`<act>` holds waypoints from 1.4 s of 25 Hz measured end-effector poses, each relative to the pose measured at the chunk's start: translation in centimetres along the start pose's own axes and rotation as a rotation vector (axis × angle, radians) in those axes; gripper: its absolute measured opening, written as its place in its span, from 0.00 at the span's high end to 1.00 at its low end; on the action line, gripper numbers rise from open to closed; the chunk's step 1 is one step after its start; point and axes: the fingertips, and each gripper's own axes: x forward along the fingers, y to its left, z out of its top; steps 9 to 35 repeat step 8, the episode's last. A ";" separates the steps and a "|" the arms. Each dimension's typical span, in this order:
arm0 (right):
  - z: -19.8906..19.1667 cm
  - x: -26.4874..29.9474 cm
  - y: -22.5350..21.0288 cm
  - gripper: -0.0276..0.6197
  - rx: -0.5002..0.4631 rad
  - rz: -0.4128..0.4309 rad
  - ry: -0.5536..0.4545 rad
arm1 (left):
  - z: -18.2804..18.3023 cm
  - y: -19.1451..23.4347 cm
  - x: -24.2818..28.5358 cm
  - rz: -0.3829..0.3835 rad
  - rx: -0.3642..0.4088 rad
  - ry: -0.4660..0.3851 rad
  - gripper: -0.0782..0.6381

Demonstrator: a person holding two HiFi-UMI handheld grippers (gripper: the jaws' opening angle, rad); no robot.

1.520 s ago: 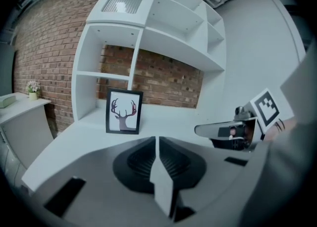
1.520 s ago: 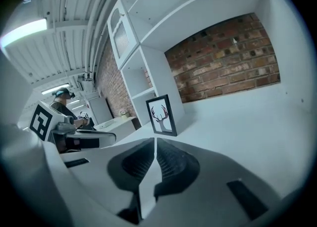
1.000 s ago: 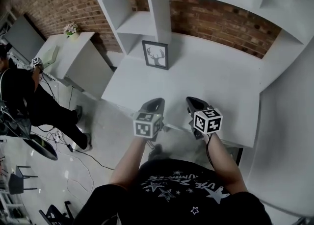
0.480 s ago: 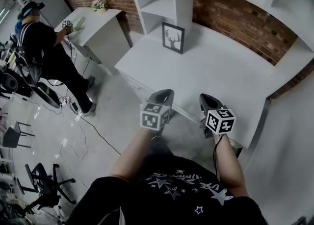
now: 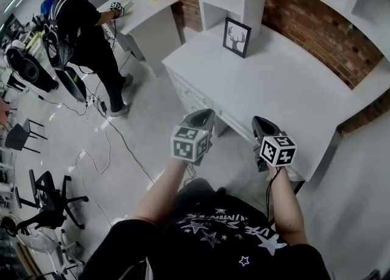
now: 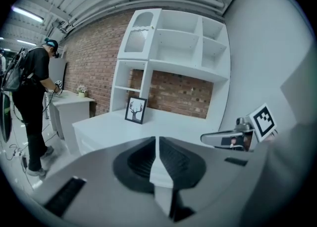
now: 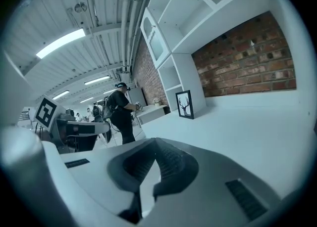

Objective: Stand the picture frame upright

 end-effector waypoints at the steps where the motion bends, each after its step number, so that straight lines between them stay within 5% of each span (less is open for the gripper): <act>1: -0.2 -0.1 0.3 0.93 -0.010 0.008 0.007 | -0.3 -0.1 -0.4 0.001 -0.002 0.002 0.84; 35: 0.7 -0.4 1.8 0.93 -0.012 0.033 -0.009 | -0.4 0.0 -2.9 0.036 -0.022 -0.004 0.84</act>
